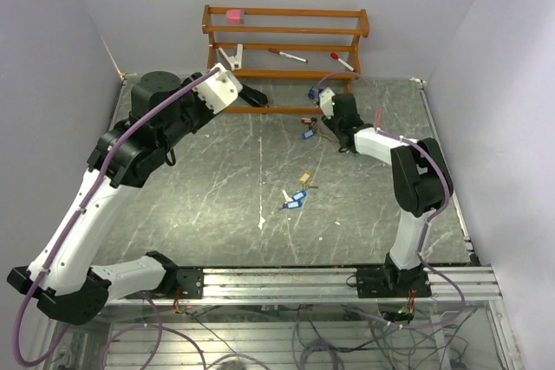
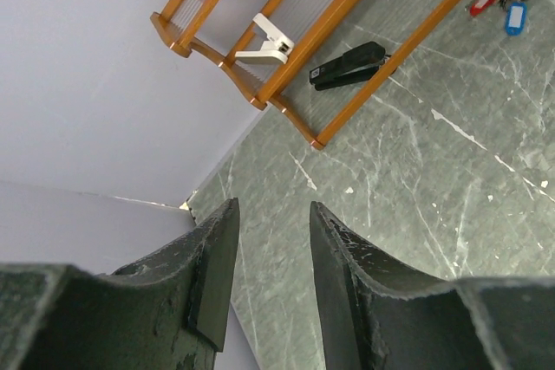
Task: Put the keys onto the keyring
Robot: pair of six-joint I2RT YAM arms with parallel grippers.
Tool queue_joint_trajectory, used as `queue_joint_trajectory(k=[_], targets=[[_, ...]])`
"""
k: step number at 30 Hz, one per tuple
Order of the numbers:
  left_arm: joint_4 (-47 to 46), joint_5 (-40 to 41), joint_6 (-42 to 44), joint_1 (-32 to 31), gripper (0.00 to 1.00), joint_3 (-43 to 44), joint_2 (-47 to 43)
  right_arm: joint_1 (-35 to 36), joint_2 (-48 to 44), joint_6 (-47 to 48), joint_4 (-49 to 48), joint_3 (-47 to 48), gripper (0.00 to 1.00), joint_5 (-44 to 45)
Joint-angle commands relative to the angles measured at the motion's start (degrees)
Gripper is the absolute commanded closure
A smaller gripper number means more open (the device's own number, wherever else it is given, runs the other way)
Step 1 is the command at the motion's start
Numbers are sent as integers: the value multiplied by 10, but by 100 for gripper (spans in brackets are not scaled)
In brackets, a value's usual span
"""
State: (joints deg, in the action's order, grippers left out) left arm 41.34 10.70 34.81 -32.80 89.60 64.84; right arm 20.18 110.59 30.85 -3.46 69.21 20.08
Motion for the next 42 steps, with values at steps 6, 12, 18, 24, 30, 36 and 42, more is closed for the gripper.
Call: queue_joint_trajectory(k=[6, 12, 18, 24, 30, 36, 42], targets=[[-17, -15, -19, 8, 48, -1, -1, -37, -40, -92, 14, 29, 19, 105], [-31, -7, -49, 11, 30, -9, -3, -39, -100, -168, 93, 75, 1, 11], [-40, -20, -81, 26, 2, 5, 11, -45, -158, -300, 169, 100, 0, -198], [-10, -39, -136, 53, 2, 46, 49, -45, -238, -444, 151, 50, 0, -191], [-9, -43, -172, 81, 2, 50, 63, -44, -320, -459, 108, 10, 0, -183], [-14, -36, -204, 88, 1, 44, 72, -44, -337, -449, 114, -3, 0, -173], [-15, -46, -214, 94, 1, 36, 73, -45, -363, -435, 119, -23, 0, -164]])
